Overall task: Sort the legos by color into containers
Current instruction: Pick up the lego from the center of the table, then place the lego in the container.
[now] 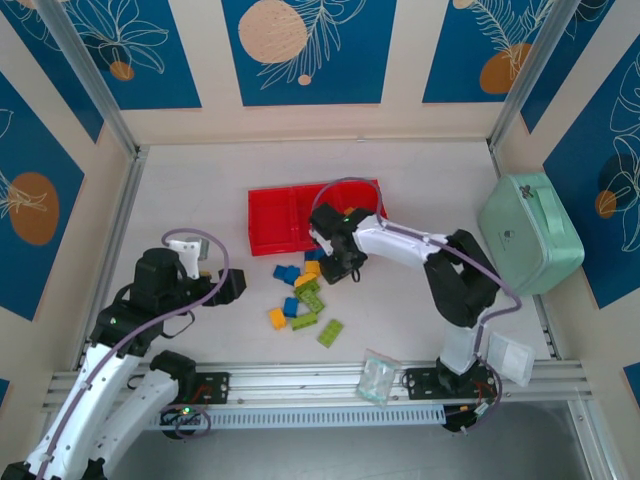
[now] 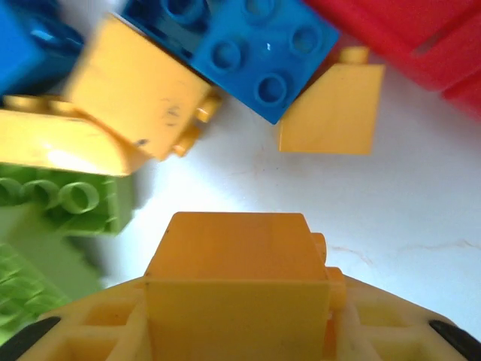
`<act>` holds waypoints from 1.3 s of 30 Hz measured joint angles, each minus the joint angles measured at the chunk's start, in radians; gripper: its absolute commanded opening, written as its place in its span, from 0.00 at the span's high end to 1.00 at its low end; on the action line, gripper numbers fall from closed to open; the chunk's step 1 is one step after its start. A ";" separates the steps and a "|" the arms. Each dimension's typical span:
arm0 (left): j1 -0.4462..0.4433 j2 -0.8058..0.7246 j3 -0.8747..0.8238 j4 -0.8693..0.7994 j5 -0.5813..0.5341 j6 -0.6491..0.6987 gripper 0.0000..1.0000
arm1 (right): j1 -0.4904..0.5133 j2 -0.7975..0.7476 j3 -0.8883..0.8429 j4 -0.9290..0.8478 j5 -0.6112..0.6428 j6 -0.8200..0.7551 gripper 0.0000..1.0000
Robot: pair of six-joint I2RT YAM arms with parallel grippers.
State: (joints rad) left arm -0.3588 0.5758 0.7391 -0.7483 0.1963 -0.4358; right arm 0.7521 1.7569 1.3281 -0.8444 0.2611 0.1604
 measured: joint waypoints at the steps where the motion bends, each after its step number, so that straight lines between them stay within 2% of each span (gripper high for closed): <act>1: 0.000 -0.001 0.000 0.000 0.000 0.000 0.01 | -0.008 -0.031 0.019 -0.009 -0.004 0.000 0.72; 7: 0.000 -0.012 0.000 0.000 0.000 0.000 0.00 | -0.142 -0.064 0.204 -0.021 -0.013 0.000 0.73; 13: 0.000 -0.018 0.000 0.000 0.001 0.000 0.01 | -0.319 0.074 0.359 -0.013 -0.079 0.023 0.73; 16: 0.000 -0.018 0.000 0.000 0.001 0.000 0.01 | -0.374 0.169 0.417 -0.013 -0.102 0.047 0.73; 22: -0.003 -0.019 0.000 0.000 0.002 0.000 0.01 | -0.388 0.329 0.519 -0.016 -0.098 0.073 0.72; 26: -0.003 -0.019 0.000 0.000 0.002 0.000 0.01 | -0.387 0.362 0.523 -0.006 -0.084 0.100 0.69; 30: -0.004 -0.018 0.000 0.000 0.002 0.000 0.01 | -0.387 0.380 0.531 0.003 -0.069 0.126 0.58; 31: -0.004 -0.018 0.000 0.000 0.002 0.000 0.01 | -0.387 0.381 0.533 0.007 -0.066 0.132 0.51; 32: -0.004 -0.018 0.000 0.000 0.002 0.000 0.00 | -0.387 0.384 0.534 0.010 -0.062 0.137 0.36; 33: -0.004 -0.018 0.000 0.000 0.002 0.000 0.01 | -0.387 0.387 0.536 0.012 -0.059 0.143 0.28; 39: -0.004 -0.018 0.000 0.000 0.001 0.000 0.01 | -0.384 0.392 0.537 0.021 -0.030 0.171 0.15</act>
State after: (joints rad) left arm -0.3626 0.5575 0.7391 -0.7483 0.1974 -0.4358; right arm 0.3683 2.1490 1.8656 -0.8230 0.2310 0.3313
